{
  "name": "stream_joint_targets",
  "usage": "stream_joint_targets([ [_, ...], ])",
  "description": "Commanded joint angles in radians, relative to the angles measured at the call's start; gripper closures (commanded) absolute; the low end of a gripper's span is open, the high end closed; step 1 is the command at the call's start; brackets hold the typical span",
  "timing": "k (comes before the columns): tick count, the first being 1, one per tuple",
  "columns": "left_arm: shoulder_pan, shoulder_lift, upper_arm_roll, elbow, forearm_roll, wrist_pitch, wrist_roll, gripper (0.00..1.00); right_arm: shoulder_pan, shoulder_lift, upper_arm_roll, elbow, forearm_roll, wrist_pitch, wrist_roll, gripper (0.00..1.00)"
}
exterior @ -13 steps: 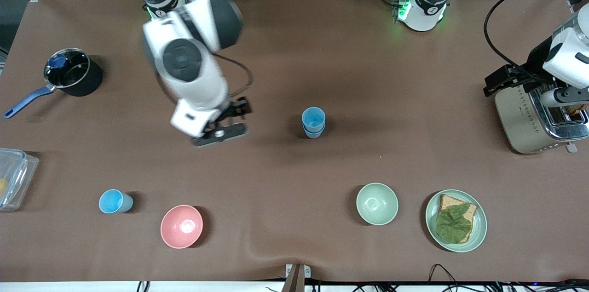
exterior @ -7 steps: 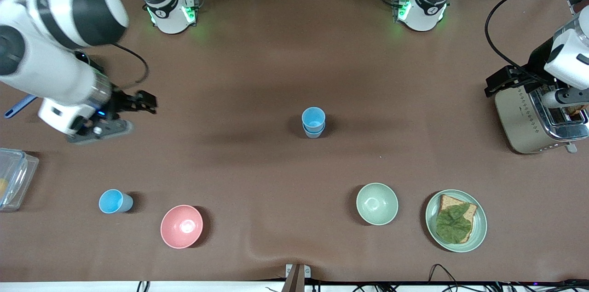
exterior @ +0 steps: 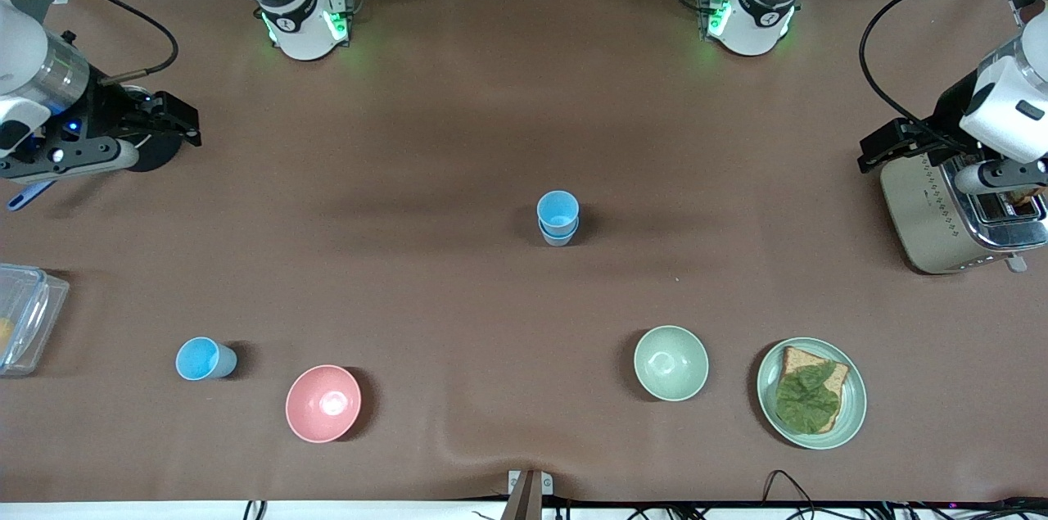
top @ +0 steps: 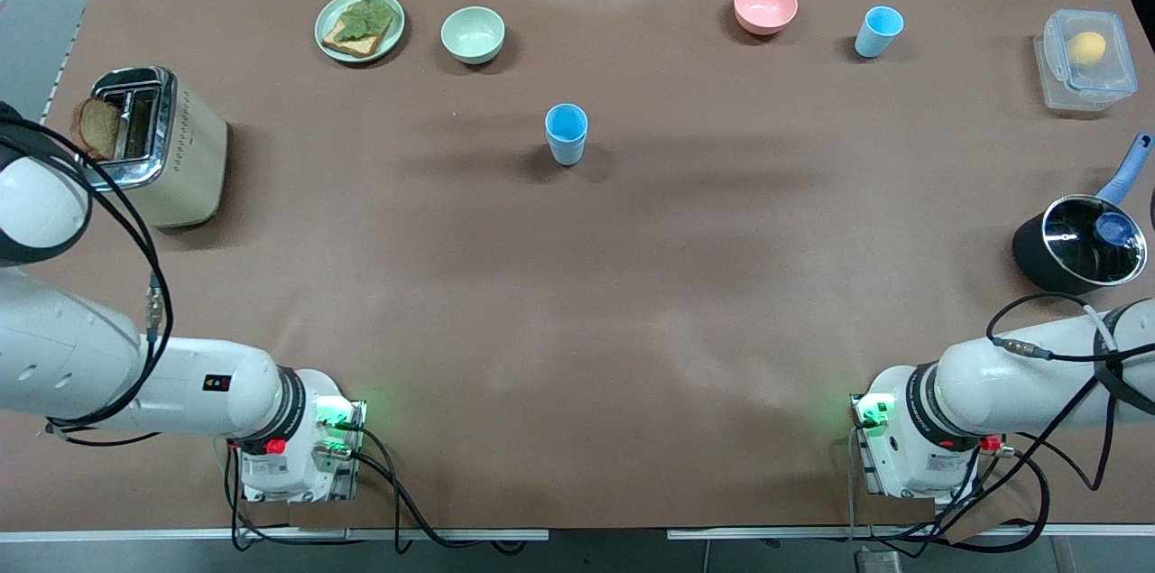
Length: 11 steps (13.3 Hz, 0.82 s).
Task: Stack blue cups with both arms
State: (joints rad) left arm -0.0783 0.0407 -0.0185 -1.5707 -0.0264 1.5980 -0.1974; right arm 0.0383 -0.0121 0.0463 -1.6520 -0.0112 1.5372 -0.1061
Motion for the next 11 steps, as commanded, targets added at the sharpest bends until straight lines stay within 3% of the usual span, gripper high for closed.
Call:
stream_joint_targets([
  [1, 0.000, -0.012, 0.003, 0.004, 0.002, -0.009, 0.027, 0.00, -0.041, -0.025, 0.023, -0.028, -0.016, 0.009, -0.027, 0.00],
  [11, 0.000, 0.013, 0.005, 0.001, 0.002, -0.004, 0.026, 0.00, -0.051, -0.042, 0.010, -0.014, -0.016, -0.028, -0.027, 0.00],
])
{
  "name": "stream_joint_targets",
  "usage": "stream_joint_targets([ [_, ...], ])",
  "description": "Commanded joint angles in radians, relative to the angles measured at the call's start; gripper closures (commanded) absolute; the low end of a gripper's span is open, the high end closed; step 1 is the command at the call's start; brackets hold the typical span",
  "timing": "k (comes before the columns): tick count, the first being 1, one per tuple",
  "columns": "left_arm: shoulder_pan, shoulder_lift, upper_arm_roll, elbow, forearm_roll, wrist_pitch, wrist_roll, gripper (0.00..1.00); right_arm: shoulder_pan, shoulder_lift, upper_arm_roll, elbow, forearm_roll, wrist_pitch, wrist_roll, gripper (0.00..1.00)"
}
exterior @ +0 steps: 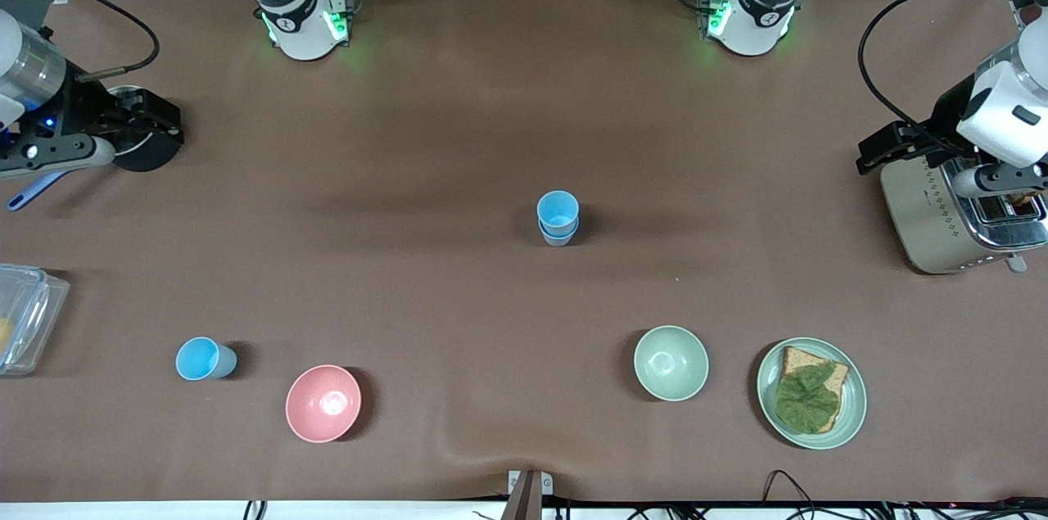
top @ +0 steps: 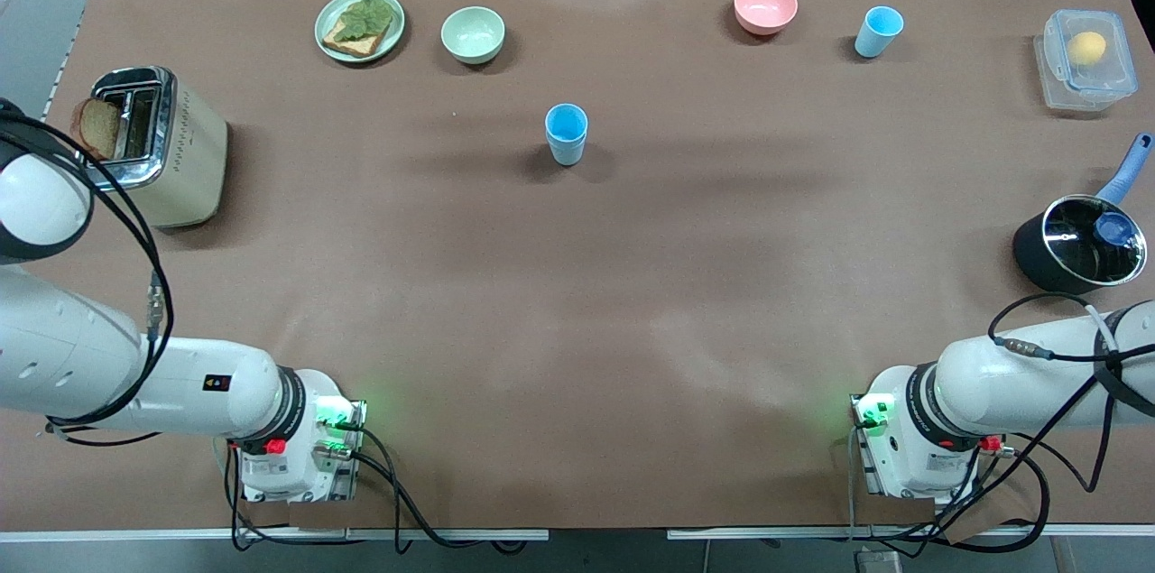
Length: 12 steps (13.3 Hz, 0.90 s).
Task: Stack blue cups with both arms
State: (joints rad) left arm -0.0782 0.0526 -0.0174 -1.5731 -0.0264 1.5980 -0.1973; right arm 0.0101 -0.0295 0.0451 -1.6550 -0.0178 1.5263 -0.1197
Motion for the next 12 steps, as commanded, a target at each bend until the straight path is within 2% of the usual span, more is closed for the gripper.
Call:
stream_joint_targets([
  [1, 0.002, 0.001, 0.004, 0.004, 0.003, -0.004, 0.026, 0.00, -0.018, -0.024, 0.007, -0.009, -0.011, -0.026, -0.014, 0.00],
  [4, 0.012, 0.001, 0.007, 0.010, 0.005, -0.001, 0.027, 0.00, 0.007, -0.041, -0.020, 0.004, -0.011, -0.028, -0.014, 0.00],
  [6, 0.012, 0.009, 0.008, 0.010, 0.005, 0.006, 0.027, 0.00, 0.047, -0.038, -0.062, 0.012, -0.011, -0.023, -0.012, 0.00],
  [12, 0.011, 0.016, 0.007, 0.010, 0.005, 0.017, 0.027, 0.00, 0.048, -0.033, -0.060, 0.014, -0.007, -0.023, -0.006, 0.00],
])
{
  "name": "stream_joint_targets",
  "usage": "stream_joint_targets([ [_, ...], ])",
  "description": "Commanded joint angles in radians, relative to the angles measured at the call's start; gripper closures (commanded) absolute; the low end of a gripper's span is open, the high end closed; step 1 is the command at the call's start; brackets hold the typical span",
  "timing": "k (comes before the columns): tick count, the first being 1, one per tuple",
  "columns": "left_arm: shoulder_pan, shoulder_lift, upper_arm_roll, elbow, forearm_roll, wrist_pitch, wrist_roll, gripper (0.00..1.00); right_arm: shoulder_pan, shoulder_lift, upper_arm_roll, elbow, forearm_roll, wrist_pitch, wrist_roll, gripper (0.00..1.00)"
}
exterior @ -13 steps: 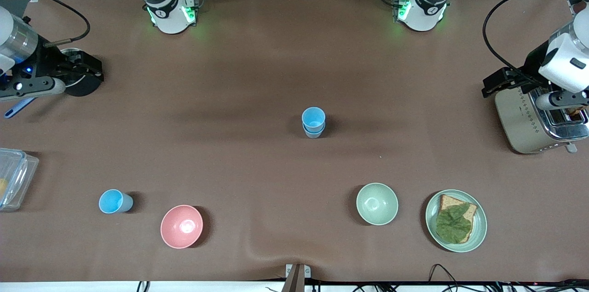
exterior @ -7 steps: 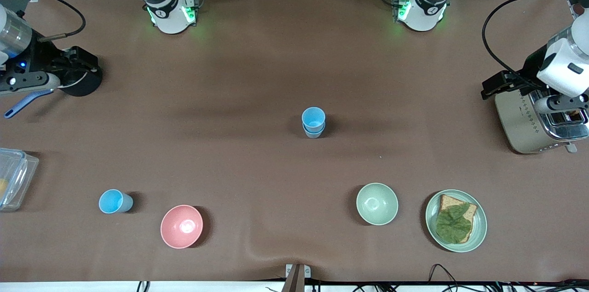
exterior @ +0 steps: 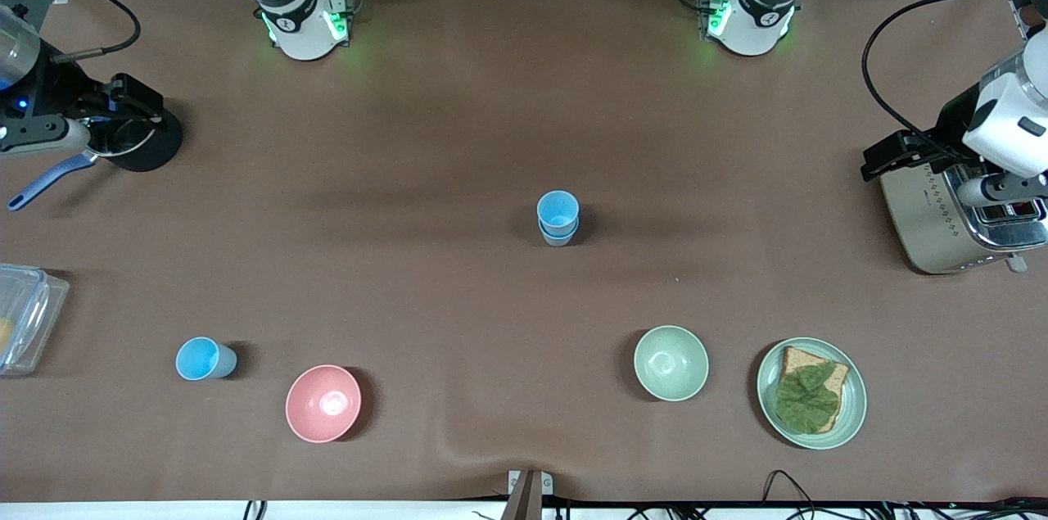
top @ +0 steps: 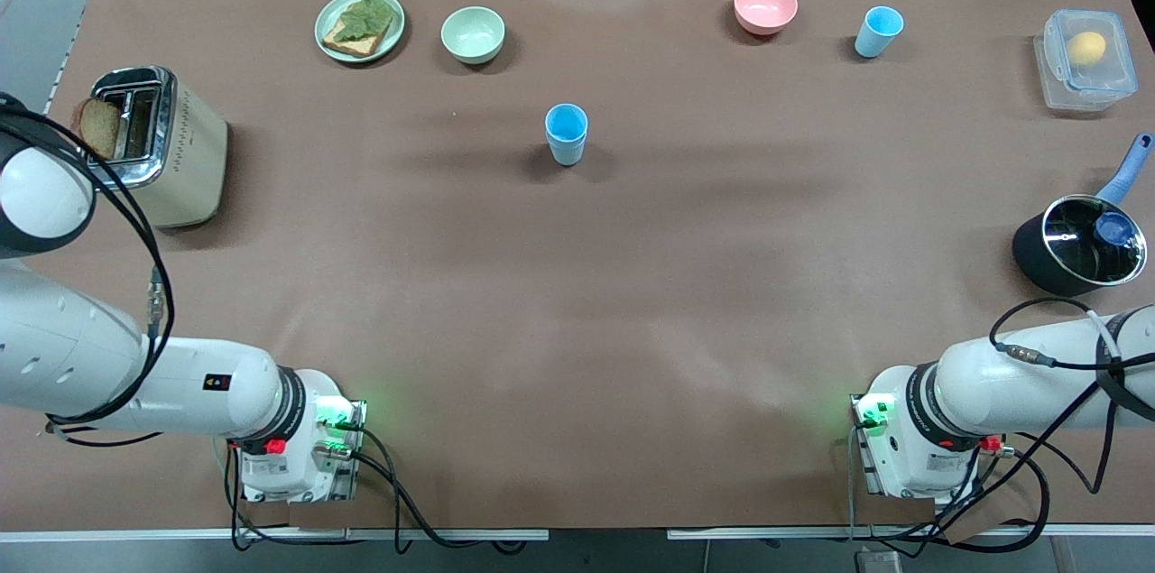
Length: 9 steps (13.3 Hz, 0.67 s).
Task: Stack blue cups with both arms
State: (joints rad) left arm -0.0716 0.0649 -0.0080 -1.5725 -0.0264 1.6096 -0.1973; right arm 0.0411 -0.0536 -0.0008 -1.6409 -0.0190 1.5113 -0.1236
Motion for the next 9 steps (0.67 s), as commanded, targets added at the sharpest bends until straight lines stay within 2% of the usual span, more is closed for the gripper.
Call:
stream_joint_targets([
  [1, 0.004, 0.004, -0.003, 0.009, 0.005, 0.007, 0.027, 0.00, 0.017, -0.008, -0.014, 0.001, -0.001, -0.008, 0.002, 0.00],
  [9, -0.001, 0.033, -0.004, 0.000, -0.003, 0.038, 0.027, 0.00, -0.004, 0.001, -0.018, 0.000, 0.007, -0.009, -0.007, 0.00],
])
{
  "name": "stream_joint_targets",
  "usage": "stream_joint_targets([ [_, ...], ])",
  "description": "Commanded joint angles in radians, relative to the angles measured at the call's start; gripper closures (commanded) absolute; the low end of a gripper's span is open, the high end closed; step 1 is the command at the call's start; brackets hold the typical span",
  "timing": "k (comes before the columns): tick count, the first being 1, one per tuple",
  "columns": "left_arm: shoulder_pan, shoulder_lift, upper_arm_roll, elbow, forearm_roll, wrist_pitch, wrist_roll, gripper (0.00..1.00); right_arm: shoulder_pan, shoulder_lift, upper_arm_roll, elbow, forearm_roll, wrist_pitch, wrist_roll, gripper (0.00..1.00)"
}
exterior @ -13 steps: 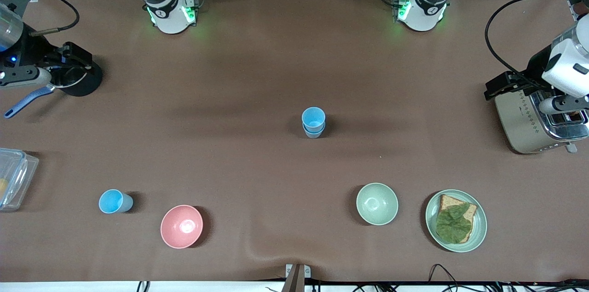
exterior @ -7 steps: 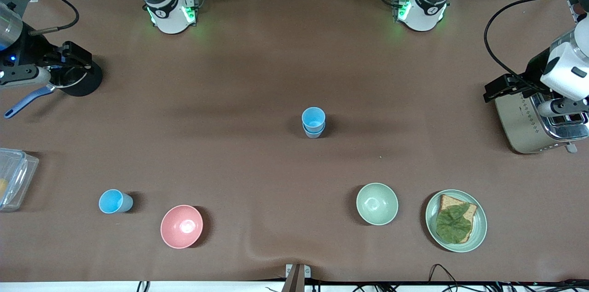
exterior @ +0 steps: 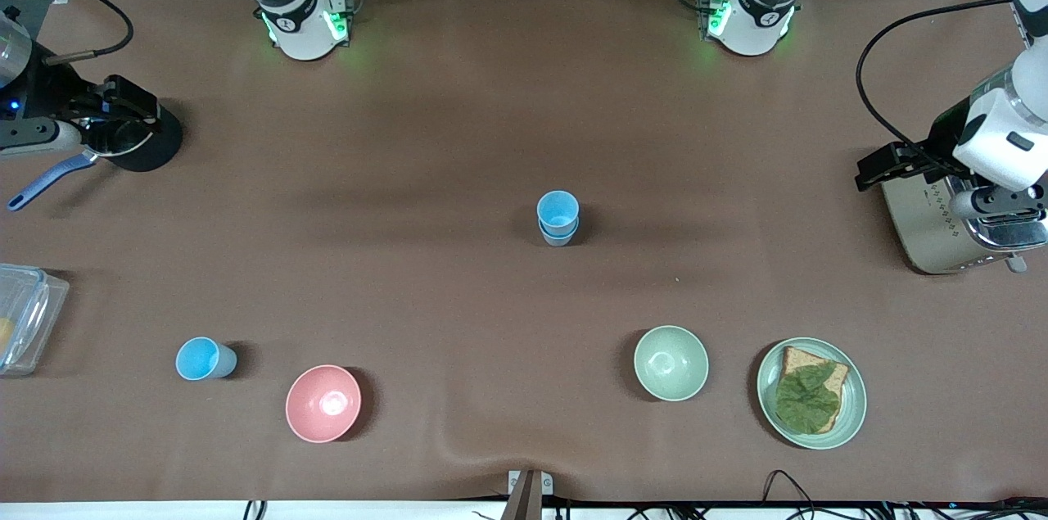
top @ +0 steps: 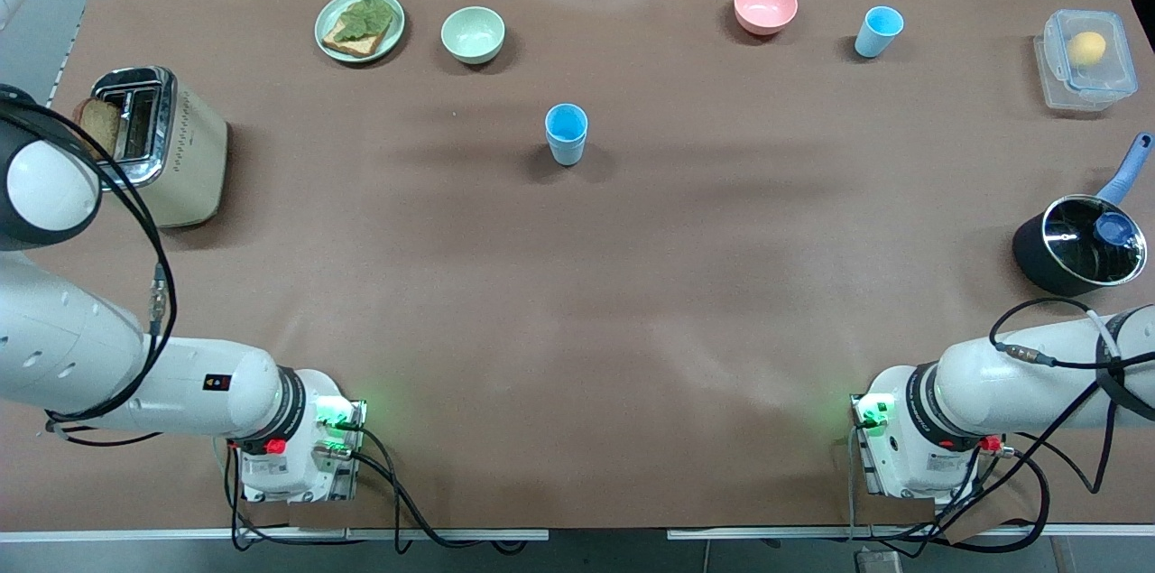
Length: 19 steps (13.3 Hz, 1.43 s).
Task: Stack blue cups with both arms
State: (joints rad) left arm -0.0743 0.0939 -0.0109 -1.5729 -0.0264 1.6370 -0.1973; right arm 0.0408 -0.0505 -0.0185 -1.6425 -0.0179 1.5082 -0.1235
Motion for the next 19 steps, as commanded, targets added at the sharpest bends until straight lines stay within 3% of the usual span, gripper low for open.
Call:
stream_joint_targets([
  [1, 0.002, 0.013, -0.003, 0.001, -0.004, 0.010, 0.027, 0.00, -0.005, 0.000, 0.000, 0.001, 0.006, -0.008, -0.008, 0.00],
  [8, -0.061, 0.063, -0.007, -0.010, -0.009, 0.073, -0.054, 0.00, -0.007, 0.001, 0.000, 0.001, 0.007, -0.008, -0.007, 0.00],
  [19, -0.045, 0.075, -0.006, 0.023, 0.005, 0.076, -0.047, 0.00, -0.007, 0.001, 0.000, 0.001, 0.007, -0.008, -0.007, 0.00],
])
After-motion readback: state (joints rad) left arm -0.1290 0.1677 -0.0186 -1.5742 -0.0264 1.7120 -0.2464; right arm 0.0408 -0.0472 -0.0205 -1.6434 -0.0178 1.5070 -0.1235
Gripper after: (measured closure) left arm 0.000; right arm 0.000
